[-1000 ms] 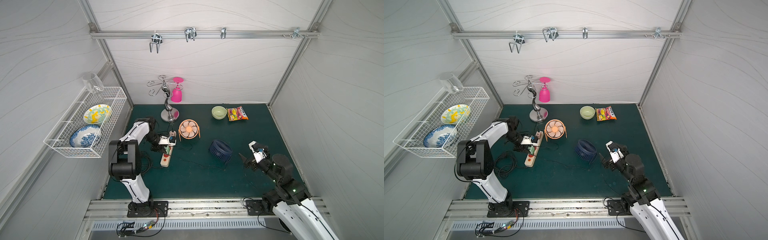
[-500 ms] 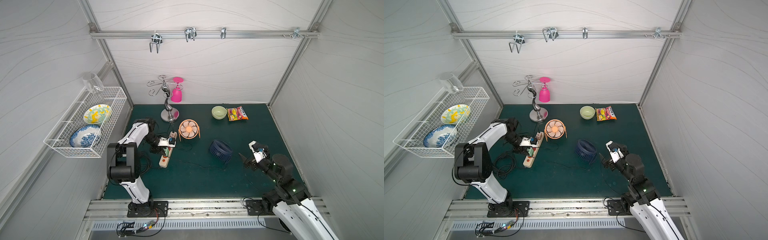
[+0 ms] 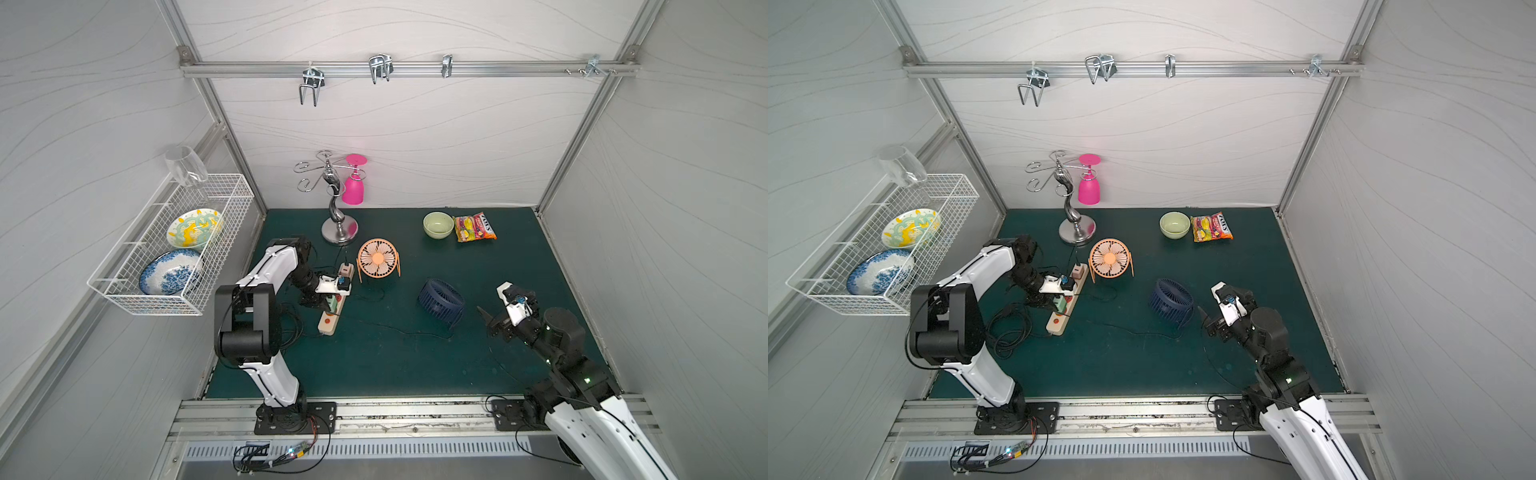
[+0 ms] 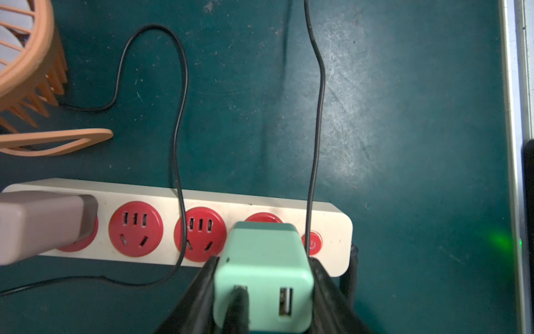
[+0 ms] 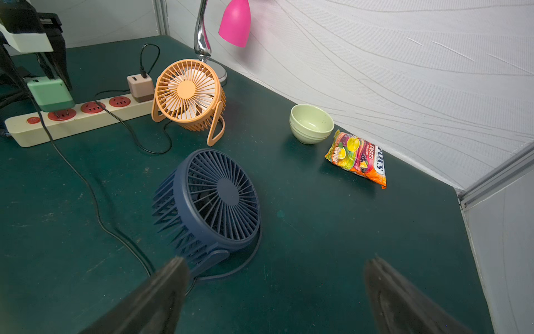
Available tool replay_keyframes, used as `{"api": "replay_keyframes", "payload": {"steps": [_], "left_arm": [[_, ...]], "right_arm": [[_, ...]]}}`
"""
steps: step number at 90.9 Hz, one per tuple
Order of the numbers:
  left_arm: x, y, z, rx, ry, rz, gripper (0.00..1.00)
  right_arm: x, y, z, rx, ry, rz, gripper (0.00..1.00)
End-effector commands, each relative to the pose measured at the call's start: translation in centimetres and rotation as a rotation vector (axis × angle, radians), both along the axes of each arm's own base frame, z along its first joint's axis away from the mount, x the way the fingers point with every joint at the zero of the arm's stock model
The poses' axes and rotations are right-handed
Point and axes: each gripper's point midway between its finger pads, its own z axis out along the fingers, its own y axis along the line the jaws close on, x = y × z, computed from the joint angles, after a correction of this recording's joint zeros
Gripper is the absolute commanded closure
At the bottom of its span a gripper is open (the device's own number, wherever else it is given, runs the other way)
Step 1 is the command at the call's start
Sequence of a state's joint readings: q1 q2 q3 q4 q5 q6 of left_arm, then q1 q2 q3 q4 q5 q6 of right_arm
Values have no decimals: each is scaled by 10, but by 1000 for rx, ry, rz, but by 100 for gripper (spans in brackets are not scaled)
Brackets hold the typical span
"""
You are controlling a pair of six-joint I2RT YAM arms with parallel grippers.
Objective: Plug the desk fan into the power strip
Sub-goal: Adjust the power cord at the center of the board.
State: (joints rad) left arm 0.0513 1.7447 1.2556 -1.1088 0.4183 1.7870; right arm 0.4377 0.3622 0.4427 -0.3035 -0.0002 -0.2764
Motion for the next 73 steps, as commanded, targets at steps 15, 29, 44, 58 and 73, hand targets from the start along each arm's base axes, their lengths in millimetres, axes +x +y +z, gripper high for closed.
{"api": "replay_keyframes", "payload": {"steps": [15,29,44,58,73], "left_arm": [[-9,10,-17,58,51,-46,100],[-9,13,-25,88,67,-47,100],[6,28,-46,191,75,-46,100],[7,36,-48,254,158,-34,100],[-13,31,-53,273,135,-109,100]], "right_arm": [[2,0,3,25,-11,-6,1],[2,1,3,26,-6,-2,1],[3,0,2,25,-7,-8,1],[2,1,2,27,-7,-2,1],[3,2,1,28,0,3,1]]}}
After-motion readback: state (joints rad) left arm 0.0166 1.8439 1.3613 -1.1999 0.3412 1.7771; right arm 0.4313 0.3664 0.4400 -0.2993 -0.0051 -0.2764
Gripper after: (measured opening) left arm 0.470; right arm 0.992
